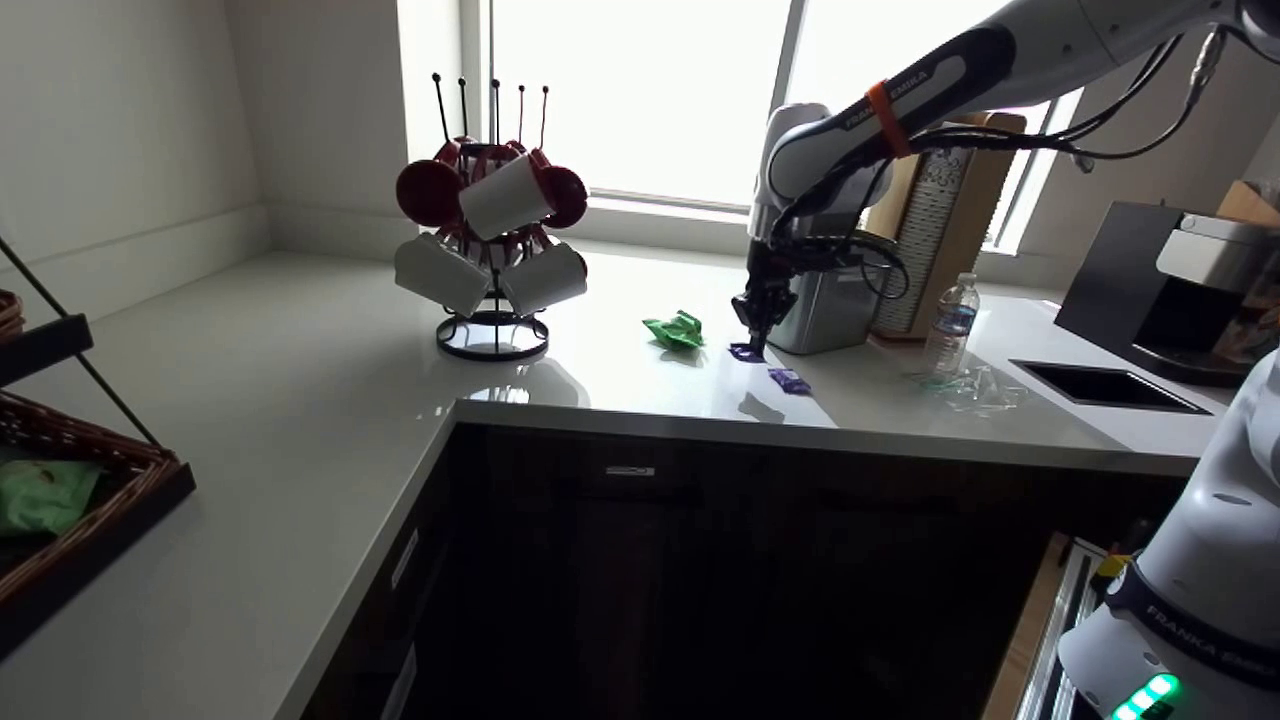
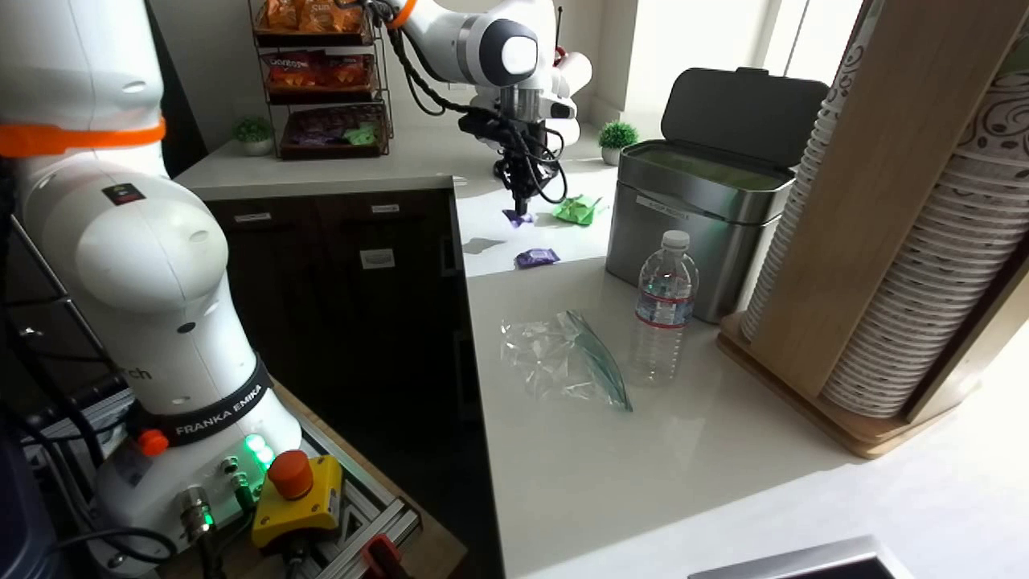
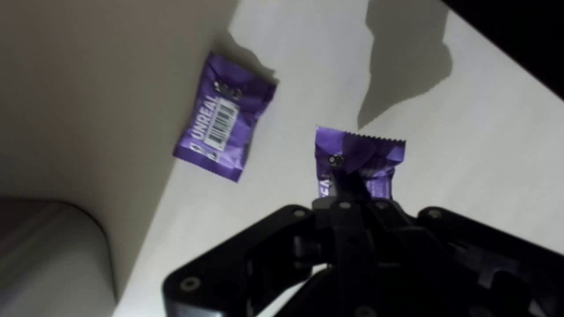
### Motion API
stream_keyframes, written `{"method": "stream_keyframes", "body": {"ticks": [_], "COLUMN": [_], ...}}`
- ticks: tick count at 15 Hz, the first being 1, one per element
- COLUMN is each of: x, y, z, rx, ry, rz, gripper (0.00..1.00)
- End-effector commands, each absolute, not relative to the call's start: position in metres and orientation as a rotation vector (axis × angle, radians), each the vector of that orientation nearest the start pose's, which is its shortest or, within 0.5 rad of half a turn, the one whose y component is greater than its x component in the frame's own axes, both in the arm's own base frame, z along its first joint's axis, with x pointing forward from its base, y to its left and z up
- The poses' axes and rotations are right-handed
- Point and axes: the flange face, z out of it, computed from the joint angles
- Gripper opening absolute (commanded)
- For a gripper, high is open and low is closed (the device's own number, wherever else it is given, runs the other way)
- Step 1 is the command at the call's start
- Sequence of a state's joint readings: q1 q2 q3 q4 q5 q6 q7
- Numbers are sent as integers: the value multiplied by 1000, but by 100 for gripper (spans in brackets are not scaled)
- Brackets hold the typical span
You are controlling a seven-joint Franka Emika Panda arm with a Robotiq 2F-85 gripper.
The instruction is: Pick up the green sachet on the left and place it next to the green sachet on the right then move both sachets backwards, move the purple sachet on the left to the right.
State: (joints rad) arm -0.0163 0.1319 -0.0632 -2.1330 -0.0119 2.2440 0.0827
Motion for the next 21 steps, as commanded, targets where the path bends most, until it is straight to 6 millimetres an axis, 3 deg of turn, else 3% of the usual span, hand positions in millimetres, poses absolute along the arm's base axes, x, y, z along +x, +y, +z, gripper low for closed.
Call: {"method": "stream_keyframes", "body": {"ticks": [1, 9, 10, 13, 16, 21], "x": [512, 464, 461, 457, 459, 467], "y": [-70, -100, -103, -109, -112, -105], "z": [342, 328, 327, 326, 333, 356], "rx": [-3163, -3120, -3116, -3095, -3057, -3030], "ry": [386, 621, 654, 760, 855, 770], "rz": [98, 181, 183, 163, 101, -158], "gripper": [0, 0, 23, 40, 65, 99]}}
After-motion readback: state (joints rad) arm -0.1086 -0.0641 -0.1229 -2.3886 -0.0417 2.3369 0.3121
